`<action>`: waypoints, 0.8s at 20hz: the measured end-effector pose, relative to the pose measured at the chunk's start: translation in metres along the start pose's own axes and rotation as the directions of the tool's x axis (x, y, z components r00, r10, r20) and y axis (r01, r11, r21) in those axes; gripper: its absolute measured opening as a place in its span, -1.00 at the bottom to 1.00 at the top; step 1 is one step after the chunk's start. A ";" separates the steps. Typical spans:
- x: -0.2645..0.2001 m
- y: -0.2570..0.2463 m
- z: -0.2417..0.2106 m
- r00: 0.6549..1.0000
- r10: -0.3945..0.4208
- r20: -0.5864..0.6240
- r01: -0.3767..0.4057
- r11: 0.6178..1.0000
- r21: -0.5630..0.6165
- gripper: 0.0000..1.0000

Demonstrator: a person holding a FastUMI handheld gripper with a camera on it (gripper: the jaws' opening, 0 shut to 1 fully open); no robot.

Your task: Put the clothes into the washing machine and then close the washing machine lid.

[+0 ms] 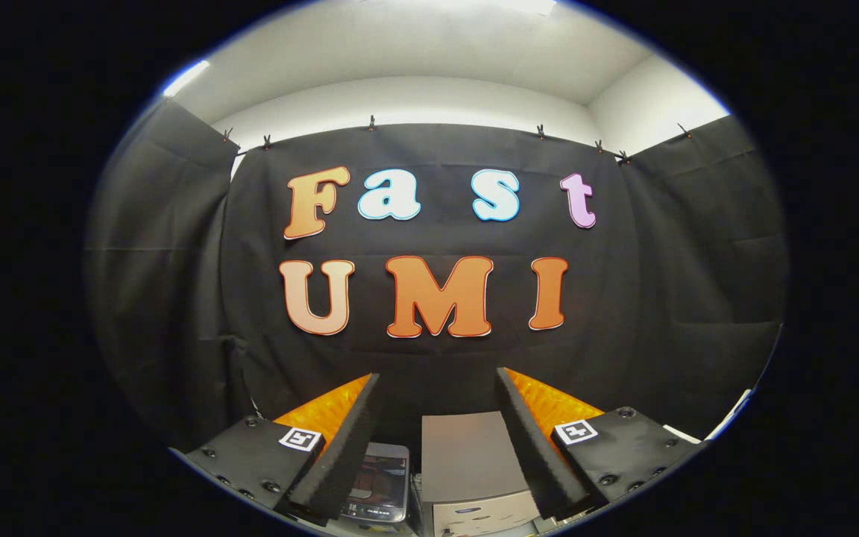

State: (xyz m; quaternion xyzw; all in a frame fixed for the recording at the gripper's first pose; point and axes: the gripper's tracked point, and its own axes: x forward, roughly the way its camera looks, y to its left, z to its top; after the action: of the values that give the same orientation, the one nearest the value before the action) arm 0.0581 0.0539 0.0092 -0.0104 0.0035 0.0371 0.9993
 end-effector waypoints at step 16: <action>0.005 0.000 -0.004 1.000 0.003 0.004 -0.003 1.000 -0.009 0.96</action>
State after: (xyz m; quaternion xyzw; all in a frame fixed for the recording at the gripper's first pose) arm 0.0627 0.0546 0.0050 -0.0146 0.0011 0.0387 0.9991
